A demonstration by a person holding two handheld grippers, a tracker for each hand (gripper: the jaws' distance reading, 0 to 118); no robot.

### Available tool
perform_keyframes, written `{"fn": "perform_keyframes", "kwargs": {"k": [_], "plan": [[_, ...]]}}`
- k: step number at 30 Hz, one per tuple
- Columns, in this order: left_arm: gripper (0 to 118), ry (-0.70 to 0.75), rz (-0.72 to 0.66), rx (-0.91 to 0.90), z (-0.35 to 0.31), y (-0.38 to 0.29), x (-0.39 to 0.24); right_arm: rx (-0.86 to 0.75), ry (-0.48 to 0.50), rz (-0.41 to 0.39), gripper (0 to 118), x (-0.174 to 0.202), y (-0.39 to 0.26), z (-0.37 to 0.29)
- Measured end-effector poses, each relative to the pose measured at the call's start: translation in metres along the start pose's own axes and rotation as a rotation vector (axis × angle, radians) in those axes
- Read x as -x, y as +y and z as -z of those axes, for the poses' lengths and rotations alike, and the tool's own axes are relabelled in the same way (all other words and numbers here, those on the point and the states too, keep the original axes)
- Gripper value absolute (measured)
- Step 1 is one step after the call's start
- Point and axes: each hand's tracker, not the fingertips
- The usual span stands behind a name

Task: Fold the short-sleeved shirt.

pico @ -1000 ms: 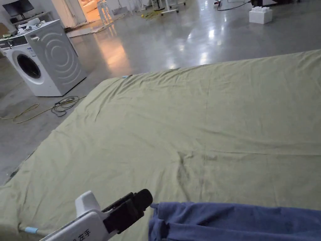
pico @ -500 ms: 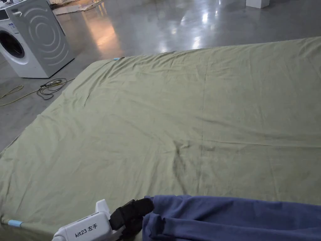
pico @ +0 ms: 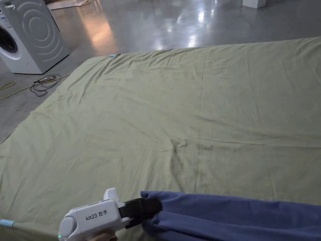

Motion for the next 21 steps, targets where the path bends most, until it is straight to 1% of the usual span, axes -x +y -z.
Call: {"fn": "perform_keyframes", "kwargs": {"k": [2,5,7,9,12,13,14,16,17,19,21], "plan": [[10,-0.034,0.008,-0.034,-0.018,0.003,0.000,-0.006,0.014,0.003,0,0.001,0.001,0.000],[10,-0.008,0.070,-0.106,-0.062,0.015,-0.007,-0.007,0.025,0.009,0,0.000,0.004,0.003],[10,0.068,0.146,-0.168,-0.101,0.030,-0.013,-0.011,0.038,0.020,0,-0.002,0.004,0.007],[10,0.147,0.179,-0.180,-0.133,0.046,-0.021,-0.021,0.061,0.056,0,-0.004,0.002,0.010],[10,0.232,0.240,-0.184,-0.150,0.055,-0.047,-0.025,0.083,0.106,0,-0.006,-0.004,0.015],[10,0.221,0.250,-0.186,-0.146,0.050,-0.058,-0.025,0.082,0.111,0,-0.006,-0.006,0.015],[10,0.177,0.288,-0.177,-0.135,0.038,-0.078,-0.024,0.082,0.118,0,-0.006,-0.008,0.016],[10,0.101,0.319,-0.155,-0.105,0.014,-0.108,-0.022,0.081,0.132,0,-0.007,-0.011,0.014],[10,0.078,0.347,-0.126,-0.083,-0.004,-0.123,-0.026,0.082,0.135,0,-0.007,-0.013,0.012],[10,0.051,0.354,-0.058,-0.031,-0.037,-0.146,-0.047,0.095,0.135,0,-0.008,-0.015,0.007],[10,0.056,0.395,0.011,0.023,-0.071,-0.164,-0.048,0.090,0.141,0,-0.010,-0.014,0.000]]}}
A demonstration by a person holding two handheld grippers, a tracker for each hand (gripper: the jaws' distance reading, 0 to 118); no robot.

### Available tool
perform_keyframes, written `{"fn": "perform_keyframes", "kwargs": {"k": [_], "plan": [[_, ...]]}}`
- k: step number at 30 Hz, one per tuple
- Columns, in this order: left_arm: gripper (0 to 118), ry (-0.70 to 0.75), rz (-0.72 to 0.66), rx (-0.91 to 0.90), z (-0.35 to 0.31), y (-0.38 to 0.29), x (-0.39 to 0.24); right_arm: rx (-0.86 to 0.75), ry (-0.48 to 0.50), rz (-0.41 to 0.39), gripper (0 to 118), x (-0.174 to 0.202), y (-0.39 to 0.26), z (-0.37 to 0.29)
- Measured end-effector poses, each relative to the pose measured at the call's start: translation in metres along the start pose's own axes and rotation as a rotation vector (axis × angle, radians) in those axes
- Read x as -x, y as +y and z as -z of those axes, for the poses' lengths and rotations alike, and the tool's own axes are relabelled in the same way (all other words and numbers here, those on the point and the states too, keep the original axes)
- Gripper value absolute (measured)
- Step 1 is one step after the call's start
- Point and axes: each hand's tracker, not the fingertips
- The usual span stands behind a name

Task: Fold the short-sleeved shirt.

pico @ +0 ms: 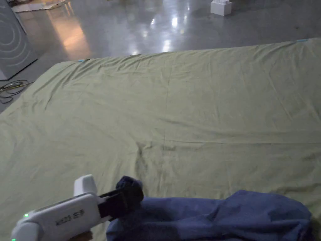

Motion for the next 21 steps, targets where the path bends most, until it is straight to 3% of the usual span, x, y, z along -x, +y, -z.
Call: {"fn": "perform_keyframes", "kwargs": {"k": [6,8,10,12,15,16,17,19,21], "plan": [[14,0.082,0.121,0.208,0.106,-0.052,-0.022,-0.039,-0.062,0.016,0,-0.010,-0.003,-0.032],[55,0.154,0.162,0.235,0.118,-0.060,-0.026,-0.045,-0.097,0.022,0,-0.017,-0.008,-0.035],[84,0.077,0.174,0.204,0.102,-0.054,-0.034,-0.032,-0.105,0.038,0,-0.024,-0.011,-0.034],[93,0.094,0.207,0.127,0.076,-0.039,-0.042,-0.027,-0.104,0.046,0,-0.029,-0.015,-0.032],[91,0.164,0.215,-0.028,0.030,-0.022,-0.035,-0.023,-0.090,0.053,0,-0.031,-0.019,-0.029],[82,0.214,0.138,-0.071,0.022,-0.023,-0.028,-0.025,-0.088,0.057,0,-0.031,-0.021,-0.028],[63,0.204,0.042,-0.053,0.020,-0.024,-0.018,-0.028,-0.079,0.070,0,-0.031,-0.023,-0.027],[5,0.109,-0.052,0.040,0.032,-0.032,0.000,-0.027,-0.061,0.102,0,-0.032,-0.026,-0.025],[5,0.113,-0.057,0.061,0.055,-0.050,0.000,-0.019,-0.060,0.103,0,-0.030,-0.029,-0.025]]}}
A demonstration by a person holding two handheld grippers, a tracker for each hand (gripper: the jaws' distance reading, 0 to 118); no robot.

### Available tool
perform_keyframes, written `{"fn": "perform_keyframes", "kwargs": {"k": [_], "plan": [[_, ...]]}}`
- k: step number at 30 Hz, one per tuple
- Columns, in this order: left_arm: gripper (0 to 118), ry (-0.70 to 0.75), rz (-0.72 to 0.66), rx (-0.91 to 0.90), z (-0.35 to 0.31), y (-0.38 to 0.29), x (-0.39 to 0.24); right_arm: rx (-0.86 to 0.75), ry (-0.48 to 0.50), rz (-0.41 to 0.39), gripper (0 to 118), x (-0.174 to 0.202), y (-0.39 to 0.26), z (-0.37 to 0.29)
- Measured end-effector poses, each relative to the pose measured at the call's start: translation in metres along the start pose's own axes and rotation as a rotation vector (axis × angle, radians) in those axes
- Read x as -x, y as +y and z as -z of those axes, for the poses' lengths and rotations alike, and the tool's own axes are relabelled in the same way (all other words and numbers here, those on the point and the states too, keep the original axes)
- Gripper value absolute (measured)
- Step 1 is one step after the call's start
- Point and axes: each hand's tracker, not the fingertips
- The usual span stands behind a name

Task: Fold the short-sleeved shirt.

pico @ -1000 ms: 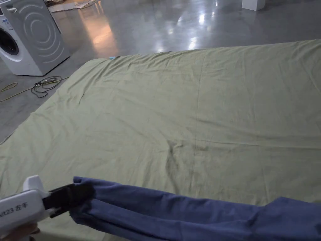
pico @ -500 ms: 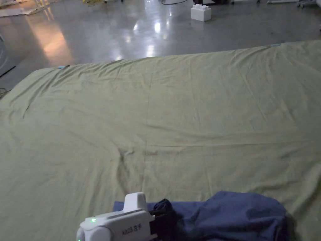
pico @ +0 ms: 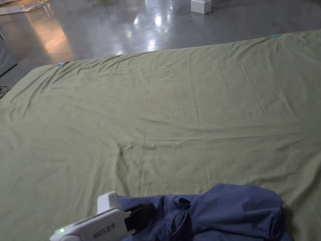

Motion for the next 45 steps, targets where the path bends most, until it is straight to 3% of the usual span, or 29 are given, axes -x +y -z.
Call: {"fn": "perform_keyframes", "kwargs": {"k": [2,5,9,12,13,14,15,16,17,18,19,27,28,29,30,31,33,37,41,45], "plan": [[5,-0.084,-0.036,0.061,0.027,-0.013,0.000,0.006,-0.009,-0.019,0,0.002,-0.002,-0.003],[3,-0.018,-0.059,0.155,0.073,-0.036,-0.005,0.023,-0.009,-0.021,0,0.001,-0.005,-0.006],[3,-0.019,-0.075,0.116,0.068,-0.029,-0.006,0.032,-0.026,-0.019,0,-0.001,-0.007,-0.008],[4,-0.036,-0.008,0.106,0.040,-0.015,-0.008,0.046,-0.015,0.004,0,-0.002,-0.008,0.000],[9,-0.051,0.009,0.067,0.024,-0.008,-0.005,0.047,-0.018,0.001,0,0.000,-0.007,0.002],[21,-0.066,0.002,0.026,0.006,0.000,0.002,0.045,-0.014,-0.004,0,0.001,-0.007,0.004],[43,-0.065,-0.027,-0.003,-0.010,0.008,0.011,0.048,-0.002,-0.003,0,0.001,-0.006,0.006],[75,-0.061,-0.058,-0.022,-0.025,0.015,0.021,0.051,0.006,-0.001,0,0.002,-0.005,0.009],[93,-0.058,-0.096,-0.041,-0.040,0.023,0.034,0.053,0.013,-0.002,0,0.004,-0.005,0.011],[101,-0.054,-0.128,-0.064,-0.053,0.029,0.048,0.058,0.023,-0.004,0,0.005,-0.005,0.012],[101,-0.043,-0.148,-0.083,-0.062,0.033,0.061,0.063,0.032,-0.006,0,0.006,-0.006,0.013],[96,-0.069,-0.362,0.062,-0.028,0.028,0.127,0.095,0.026,-0.021,0,0.009,-0.010,0.012],[88,-0.088,-0.362,0.055,-0.022,0.026,0.123,0.090,0.025,-0.018,0,0.009,-0.009,0.010],[67,-0.100,-0.361,0.035,-0.023,0.028,0.118,0.084,0.022,-0.015,0,0.008,-0.008,0.009],[29,-0.131,-0.377,0.024,-0.023,0.032,0.116,0.081,0.018,-0.013,0,0.008,-0.007,0.008],[9,-0.134,-0.374,0.028,-0.020,0.033,0.114,0.077,0.014,-0.012,0,0.008,-0.007,0.007],[9,-0.054,-0.329,0.047,-0.011,0.033,0.108,0.071,0.012,-0.003,0,0.006,-0.006,0.007],[9,-0.076,-0.318,0.021,-0.024,0.036,0.104,0.063,0.008,-0.004,0,0.006,-0.005,0.005],[9,-0.069,-0.304,-0.075,-0.070,0.050,0.107,0.061,0.026,-0.006,0,0.006,-0.002,0.010],[9,0.038,-0.225,-0.135,-0.125,0.076,0.107,0.054,0.057,0.003,0,0.006,-0.001,0.019]]}}
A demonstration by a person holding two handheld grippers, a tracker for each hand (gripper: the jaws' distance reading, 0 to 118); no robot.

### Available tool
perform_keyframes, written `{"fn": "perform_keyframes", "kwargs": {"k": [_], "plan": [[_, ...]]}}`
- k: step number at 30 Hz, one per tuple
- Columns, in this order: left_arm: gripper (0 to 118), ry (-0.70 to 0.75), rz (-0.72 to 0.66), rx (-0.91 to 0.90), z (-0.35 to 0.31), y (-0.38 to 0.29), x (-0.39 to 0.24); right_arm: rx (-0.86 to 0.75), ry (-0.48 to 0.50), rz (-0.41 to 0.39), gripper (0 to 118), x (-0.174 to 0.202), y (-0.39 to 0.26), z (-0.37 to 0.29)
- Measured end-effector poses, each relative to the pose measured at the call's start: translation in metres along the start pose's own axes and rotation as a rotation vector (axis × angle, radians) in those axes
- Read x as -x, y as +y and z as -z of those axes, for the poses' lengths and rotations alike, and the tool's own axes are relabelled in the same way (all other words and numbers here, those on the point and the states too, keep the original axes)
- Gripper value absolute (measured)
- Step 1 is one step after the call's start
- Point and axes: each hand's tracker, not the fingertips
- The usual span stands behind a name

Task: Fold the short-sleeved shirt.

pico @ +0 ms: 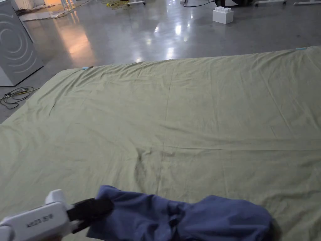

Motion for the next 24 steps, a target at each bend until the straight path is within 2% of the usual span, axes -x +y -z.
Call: {"fn": "perform_keyframes", "kwargs": {"k": [2,5,8,12,16,17,18,20,23,24], "plan": [[9,0.051,0.034,-0.035,-0.016,0.007,-0.018,-0.003,0.015,0.004,0,0.000,-0.001,0.004],[9,-0.029,0.062,-0.043,-0.009,-0.011,-0.063,0.004,0.025,0.020,0,0.002,-0.005,0.010],[9,-0.124,0.135,0.035,0.035,-0.053,-0.125,0.010,0.033,0.029,0,0.003,-0.008,0.009],[9,-0.035,0.356,0.242,0.132,-0.115,-0.174,0.003,0.010,0.007,0,0.002,-0.011,-0.006],[11,0.010,0.319,0.308,0.193,-0.151,-0.183,-0.010,-0.035,0.031,0,-0.008,-0.016,-0.023],[18,0.032,0.307,0.292,0.196,-0.153,-0.184,-0.013,-0.050,0.033,0,-0.011,-0.018,-0.026],[30,0.041,0.298,0.290,0.198,-0.153,-0.184,-0.012,-0.063,0.035,0,-0.015,-0.020,-0.029],[73,-0.046,0.250,0.286,0.184,-0.142,-0.181,-0.006,-0.074,0.044,0,-0.022,-0.024,-0.030],[89,-0.121,0.253,0.228,0.148,-0.126,-0.183,0.007,-0.074,0.060,0,-0.030,-0.028,-0.026],[99,-0.132,0.265,0.190,0.136,-0.121,-0.181,0.008,-0.075,0.057,0,-0.031,-0.029,-0.025]]}}
